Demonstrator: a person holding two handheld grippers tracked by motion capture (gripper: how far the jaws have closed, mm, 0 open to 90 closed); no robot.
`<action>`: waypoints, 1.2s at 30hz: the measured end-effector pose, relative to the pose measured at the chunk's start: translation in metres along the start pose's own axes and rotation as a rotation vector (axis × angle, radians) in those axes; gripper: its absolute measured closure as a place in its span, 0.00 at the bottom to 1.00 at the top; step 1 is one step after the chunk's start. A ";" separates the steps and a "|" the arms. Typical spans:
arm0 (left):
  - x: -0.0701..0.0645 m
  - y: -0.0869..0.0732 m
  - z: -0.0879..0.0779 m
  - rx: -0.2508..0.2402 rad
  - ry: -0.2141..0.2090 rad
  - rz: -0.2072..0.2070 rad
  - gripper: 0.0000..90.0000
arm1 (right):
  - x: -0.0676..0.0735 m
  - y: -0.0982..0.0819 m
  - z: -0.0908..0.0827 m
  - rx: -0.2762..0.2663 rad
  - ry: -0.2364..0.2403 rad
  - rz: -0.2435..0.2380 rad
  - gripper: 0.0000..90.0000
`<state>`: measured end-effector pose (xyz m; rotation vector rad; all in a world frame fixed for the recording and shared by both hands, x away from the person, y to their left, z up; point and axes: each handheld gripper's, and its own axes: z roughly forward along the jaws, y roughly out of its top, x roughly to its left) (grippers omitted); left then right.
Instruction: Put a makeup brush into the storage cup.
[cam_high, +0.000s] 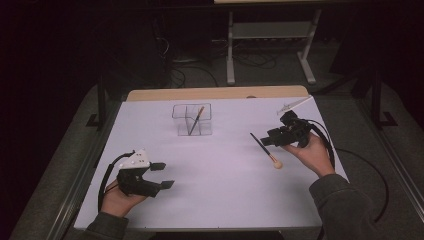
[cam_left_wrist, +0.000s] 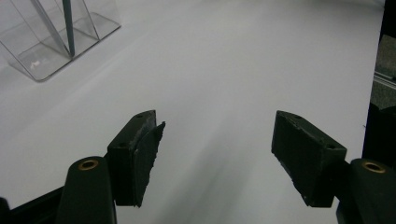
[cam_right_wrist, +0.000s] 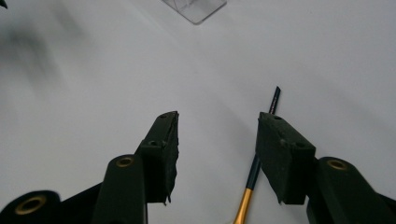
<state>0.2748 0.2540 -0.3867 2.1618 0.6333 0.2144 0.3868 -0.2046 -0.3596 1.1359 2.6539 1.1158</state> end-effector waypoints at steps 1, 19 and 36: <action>0.000 0.000 0.000 0.000 -0.001 -0.002 0.35 | -0.001 -0.001 0.000 0.004 -0.002 -0.003 0.54; 0.002 -0.002 0.001 0.005 0.007 -0.010 0.34 | -0.008 -0.016 0.011 0.039 -0.016 0.016 0.58; 0.003 -0.002 -0.001 0.004 0.014 -0.009 0.33 | -0.011 -0.028 0.015 0.056 -0.033 0.032 0.60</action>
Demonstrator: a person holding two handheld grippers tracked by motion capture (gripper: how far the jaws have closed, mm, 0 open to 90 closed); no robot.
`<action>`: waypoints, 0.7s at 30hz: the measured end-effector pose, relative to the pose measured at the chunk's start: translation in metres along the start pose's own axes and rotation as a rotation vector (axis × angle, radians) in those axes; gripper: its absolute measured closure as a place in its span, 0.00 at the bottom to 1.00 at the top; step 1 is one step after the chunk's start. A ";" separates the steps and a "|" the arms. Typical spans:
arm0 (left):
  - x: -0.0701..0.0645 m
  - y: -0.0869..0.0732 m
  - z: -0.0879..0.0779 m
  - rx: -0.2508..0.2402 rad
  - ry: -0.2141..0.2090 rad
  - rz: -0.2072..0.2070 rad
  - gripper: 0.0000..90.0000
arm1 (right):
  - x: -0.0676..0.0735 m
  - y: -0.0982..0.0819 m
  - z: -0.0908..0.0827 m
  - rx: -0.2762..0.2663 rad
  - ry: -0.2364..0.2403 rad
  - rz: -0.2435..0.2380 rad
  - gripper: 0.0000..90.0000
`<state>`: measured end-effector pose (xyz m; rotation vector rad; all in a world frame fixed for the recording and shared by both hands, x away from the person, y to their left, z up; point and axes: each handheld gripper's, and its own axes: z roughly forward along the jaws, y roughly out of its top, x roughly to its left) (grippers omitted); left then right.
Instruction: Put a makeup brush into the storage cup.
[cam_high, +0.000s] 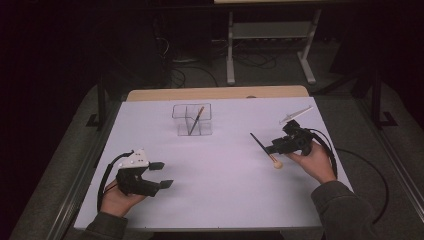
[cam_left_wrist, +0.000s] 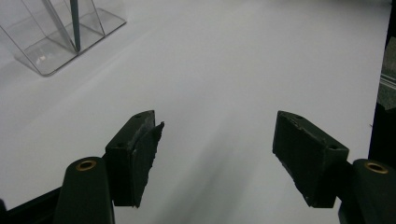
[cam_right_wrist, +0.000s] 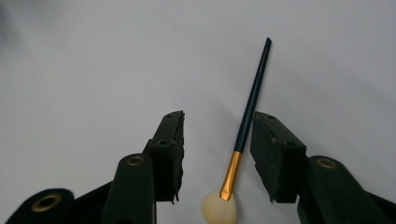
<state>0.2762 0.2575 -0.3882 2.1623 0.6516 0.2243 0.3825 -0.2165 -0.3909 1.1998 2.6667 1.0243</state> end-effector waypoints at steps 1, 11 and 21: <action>0.000 0.000 0.000 -0.002 0.000 -0.001 0.33 | 0.000 -0.001 0.000 0.002 -0.001 -0.003 0.61; 0.000 0.000 -0.001 -0.018 0.005 -0.006 0.33 | 0.000 -0.008 0.006 0.015 -0.004 0.000 0.62; -0.001 0.000 0.000 -0.019 0.006 -0.010 0.33 | -0.002 -0.009 0.015 0.053 -0.012 0.004 0.65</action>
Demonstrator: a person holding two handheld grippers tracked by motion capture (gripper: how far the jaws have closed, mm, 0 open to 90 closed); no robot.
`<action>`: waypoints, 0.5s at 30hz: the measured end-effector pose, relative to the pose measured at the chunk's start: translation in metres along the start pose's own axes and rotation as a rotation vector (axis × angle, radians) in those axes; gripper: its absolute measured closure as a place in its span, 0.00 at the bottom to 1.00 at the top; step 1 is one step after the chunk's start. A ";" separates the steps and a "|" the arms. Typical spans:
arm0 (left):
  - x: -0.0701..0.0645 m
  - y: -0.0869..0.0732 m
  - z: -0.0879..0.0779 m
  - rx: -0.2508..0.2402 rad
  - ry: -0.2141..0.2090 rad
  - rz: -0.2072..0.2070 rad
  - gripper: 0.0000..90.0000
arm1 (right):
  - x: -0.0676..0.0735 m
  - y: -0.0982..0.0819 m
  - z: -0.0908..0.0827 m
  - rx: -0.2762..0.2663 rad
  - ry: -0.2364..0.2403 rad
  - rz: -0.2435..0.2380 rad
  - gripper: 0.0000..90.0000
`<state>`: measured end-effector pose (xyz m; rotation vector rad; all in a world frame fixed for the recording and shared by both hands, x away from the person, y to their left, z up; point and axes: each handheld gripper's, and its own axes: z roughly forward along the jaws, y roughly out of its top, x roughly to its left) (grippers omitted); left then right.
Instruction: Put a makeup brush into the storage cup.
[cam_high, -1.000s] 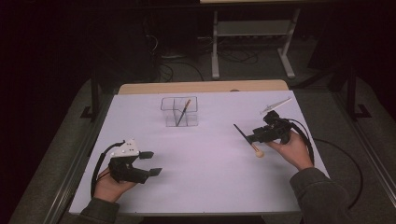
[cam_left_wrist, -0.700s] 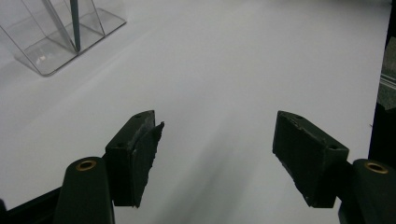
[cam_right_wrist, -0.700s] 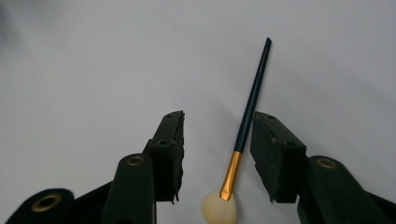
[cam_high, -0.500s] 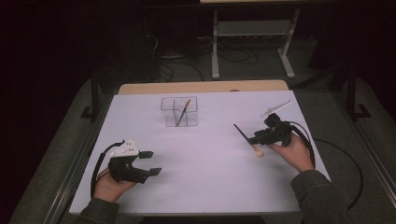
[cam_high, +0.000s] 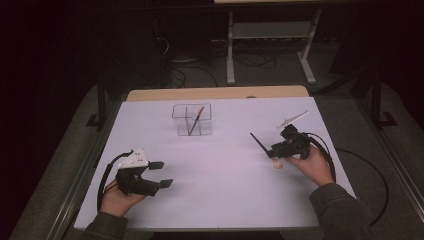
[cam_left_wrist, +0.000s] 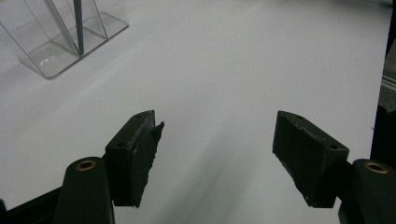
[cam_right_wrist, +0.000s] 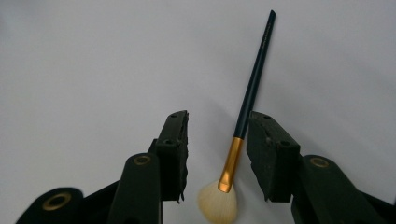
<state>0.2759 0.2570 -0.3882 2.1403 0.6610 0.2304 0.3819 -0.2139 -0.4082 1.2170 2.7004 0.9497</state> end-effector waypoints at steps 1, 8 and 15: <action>0.000 0.000 0.000 0.000 0.000 0.001 0.33 | 0.000 0.000 0.002 0.006 -0.002 0.000 0.65; 0.001 0.000 -0.001 0.001 0.004 0.006 0.34 | -0.001 0.001 0.011 0.030 -0.010 -0.002 0.70; 0.001 0.000 -0.001 0.005 0.003 0.005 0.34 | -0.005 0.001 0.016 0.049 -0.030 0.011 0.74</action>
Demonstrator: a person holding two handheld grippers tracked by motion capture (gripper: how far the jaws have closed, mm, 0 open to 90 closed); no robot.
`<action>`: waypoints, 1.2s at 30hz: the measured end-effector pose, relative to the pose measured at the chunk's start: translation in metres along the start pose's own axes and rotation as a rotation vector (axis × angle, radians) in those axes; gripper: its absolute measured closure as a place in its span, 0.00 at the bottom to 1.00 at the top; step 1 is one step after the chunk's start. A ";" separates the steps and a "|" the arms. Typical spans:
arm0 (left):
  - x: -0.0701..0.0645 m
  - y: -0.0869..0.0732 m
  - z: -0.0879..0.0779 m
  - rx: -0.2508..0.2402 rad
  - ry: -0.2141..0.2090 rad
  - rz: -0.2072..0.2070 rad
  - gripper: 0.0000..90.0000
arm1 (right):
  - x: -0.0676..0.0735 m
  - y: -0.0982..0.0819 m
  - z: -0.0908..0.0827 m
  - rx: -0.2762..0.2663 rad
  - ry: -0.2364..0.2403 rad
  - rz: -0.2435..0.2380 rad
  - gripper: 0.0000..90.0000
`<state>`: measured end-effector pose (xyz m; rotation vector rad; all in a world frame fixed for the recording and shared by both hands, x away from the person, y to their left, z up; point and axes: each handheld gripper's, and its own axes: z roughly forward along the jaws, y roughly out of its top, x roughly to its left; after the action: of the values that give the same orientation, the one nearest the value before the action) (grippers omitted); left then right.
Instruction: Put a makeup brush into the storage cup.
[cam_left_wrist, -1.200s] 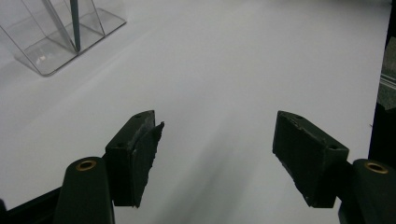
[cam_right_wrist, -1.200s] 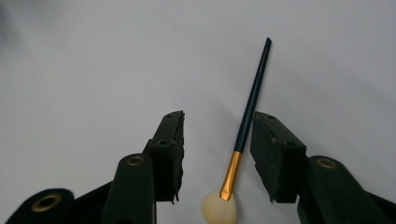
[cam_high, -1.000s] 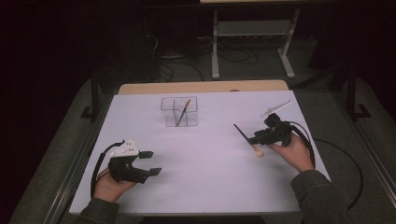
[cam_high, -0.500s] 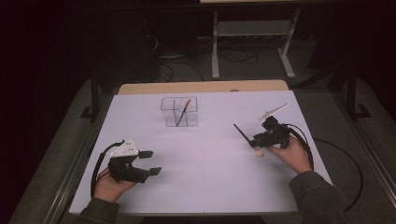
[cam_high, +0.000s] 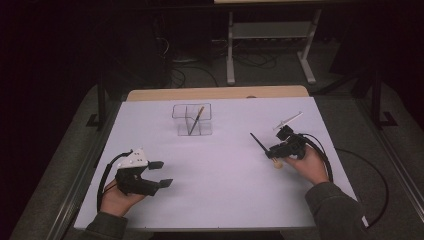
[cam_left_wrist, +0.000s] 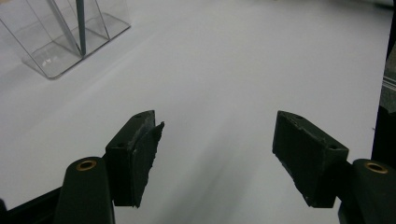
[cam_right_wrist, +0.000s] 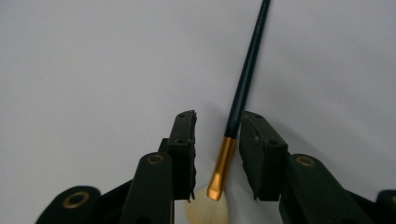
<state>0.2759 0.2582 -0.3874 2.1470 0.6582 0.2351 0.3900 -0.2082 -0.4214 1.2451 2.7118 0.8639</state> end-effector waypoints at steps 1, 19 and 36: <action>0.000 0.000 0.000 0.000 0.001 0.001 0.34 | -0.001 0.000 0.000 0.002 0.000 0.001 0.74; 0.000 0.000 0.000 -0.003 -0.005 0.002 0.33 | -0.002 -0.002 0.004 0.028 -0.037 -0.002 0.83; 0.001 0.000 -0.001 -0.008 -0.007 0.002 0.33 | 0.002 0.001 0.010 0.057 -0.065 -0.013 0.86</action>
<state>0.2765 0.2591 -0.3870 2.1398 0.6502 0.2310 0.3916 -0.2016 -0.4293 1.2408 2.7087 0.7371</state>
